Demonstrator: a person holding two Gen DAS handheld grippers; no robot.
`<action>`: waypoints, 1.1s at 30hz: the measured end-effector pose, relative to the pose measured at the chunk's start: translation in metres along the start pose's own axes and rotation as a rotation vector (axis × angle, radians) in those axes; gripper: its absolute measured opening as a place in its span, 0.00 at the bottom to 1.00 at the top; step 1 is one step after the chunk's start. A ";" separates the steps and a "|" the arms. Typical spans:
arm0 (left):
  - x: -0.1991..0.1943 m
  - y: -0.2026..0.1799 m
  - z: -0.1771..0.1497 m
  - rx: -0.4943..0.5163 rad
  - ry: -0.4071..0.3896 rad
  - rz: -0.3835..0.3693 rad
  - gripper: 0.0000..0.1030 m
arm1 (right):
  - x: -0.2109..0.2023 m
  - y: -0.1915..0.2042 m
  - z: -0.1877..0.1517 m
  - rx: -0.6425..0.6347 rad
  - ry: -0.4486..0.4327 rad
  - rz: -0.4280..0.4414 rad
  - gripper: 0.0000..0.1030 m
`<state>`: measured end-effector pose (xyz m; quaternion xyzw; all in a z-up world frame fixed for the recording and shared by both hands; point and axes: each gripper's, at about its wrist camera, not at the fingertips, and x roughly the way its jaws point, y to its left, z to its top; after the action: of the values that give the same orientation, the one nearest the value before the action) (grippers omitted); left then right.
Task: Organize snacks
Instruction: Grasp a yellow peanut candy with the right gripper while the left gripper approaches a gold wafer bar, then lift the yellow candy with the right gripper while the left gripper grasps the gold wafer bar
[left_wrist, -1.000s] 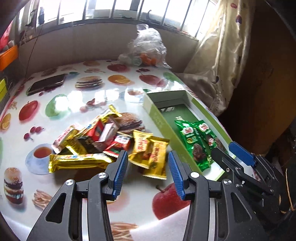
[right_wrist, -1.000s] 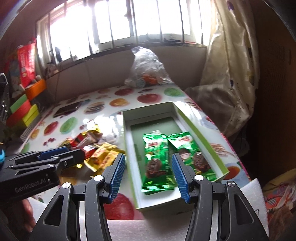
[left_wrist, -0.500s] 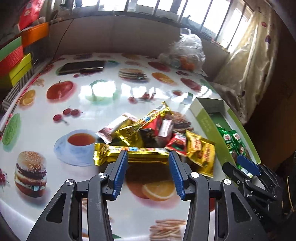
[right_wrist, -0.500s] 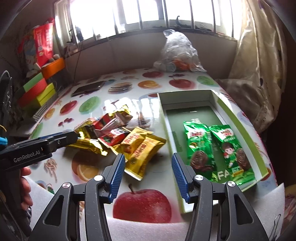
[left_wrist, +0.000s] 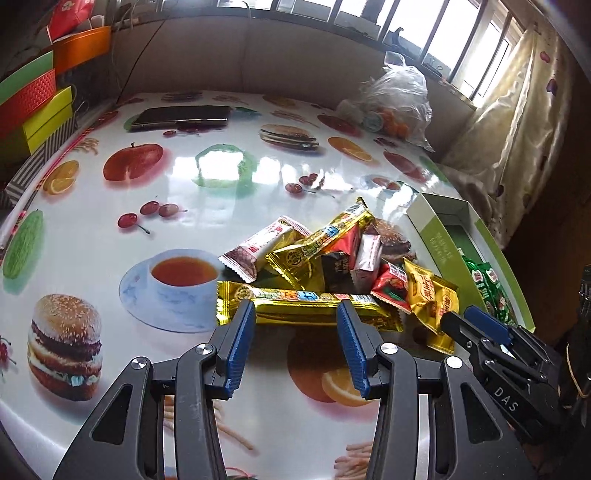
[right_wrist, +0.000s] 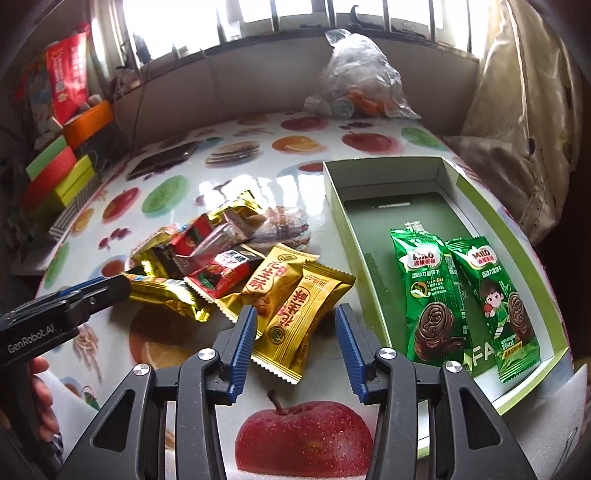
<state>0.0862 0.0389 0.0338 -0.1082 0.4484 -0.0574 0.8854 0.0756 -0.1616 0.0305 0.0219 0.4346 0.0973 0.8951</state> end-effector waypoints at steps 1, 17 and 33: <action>0.001 0.001 0.001 0.001 0.001 -0.005 0.45 | 0.003 0.000 0.000 0.002 0.009 -0.006 0.38; 0.024 0.016 0.016 0.036 0.030 0.037 0.45 | 0.019 0.005 0.001 -0.040 0.035 -0.037 0.24; 0.003 0.021 -0.008 0.052 0.076 0.005 0.45 | -0.001 0.006 -0.012 -0.026 0.024 0.073 0.21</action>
<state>0.0813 0.0574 0.0222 -0.0815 0.4804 -0.0708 0.8704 0.0644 -0.1567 0.0248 0.0253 0.4431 0.1359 0.8858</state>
